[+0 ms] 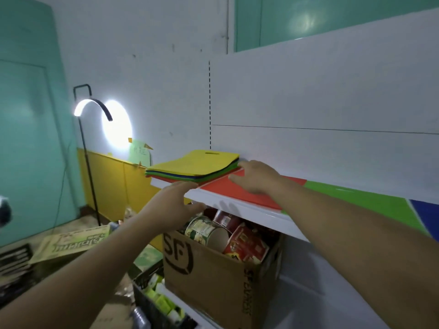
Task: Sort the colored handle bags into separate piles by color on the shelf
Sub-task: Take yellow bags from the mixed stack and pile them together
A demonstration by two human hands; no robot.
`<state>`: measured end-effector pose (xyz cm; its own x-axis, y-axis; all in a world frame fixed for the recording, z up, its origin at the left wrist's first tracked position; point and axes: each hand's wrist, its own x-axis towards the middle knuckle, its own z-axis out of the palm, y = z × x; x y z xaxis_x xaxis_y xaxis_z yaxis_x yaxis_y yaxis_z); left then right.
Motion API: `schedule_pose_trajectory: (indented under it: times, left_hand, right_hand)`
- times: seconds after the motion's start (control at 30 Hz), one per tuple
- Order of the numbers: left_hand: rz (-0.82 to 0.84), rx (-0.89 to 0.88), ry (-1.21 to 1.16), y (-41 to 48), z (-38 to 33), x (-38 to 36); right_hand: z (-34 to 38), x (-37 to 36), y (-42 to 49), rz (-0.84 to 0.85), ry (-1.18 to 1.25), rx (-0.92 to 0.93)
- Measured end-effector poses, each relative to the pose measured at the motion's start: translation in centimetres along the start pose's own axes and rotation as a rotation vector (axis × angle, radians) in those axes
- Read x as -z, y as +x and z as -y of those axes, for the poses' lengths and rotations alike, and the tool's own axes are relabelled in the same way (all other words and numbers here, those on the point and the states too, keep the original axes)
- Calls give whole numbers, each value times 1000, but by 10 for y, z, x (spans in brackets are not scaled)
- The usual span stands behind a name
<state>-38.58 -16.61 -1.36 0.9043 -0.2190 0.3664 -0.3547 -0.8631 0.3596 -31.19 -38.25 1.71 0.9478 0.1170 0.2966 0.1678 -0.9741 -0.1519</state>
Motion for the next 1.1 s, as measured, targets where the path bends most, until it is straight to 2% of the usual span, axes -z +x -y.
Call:
schedule_pose_trajectory:
  times: [0.4, 0.5, 0.77, 0.9, 1.0, 1.1]
  left_hand:
    - [-12, 80, 49, 125, 102, -5]
    - [-18, 102, 34, 163, 123, -5]
    - [10, 87, -58, 239, 176, -18]
    - [119, 27, -58, 277, 201, -25]
    - [241, -46, -23, 303, 221, -28]
    - [415, -157, 30, 321, 235, -30]
  right_hand:
    - [8, -62, 161, 71, 11, -54]
    - [4, -71, 199, 45, 24, -89]
    - [-3, -99, 255, 78, -59, -184]
    - [0, -106, 270, 99, -148, -314]
    - [5, -109, 275, 74, -168, -473]
    - [15, -109, 275, 73, -172, -555]
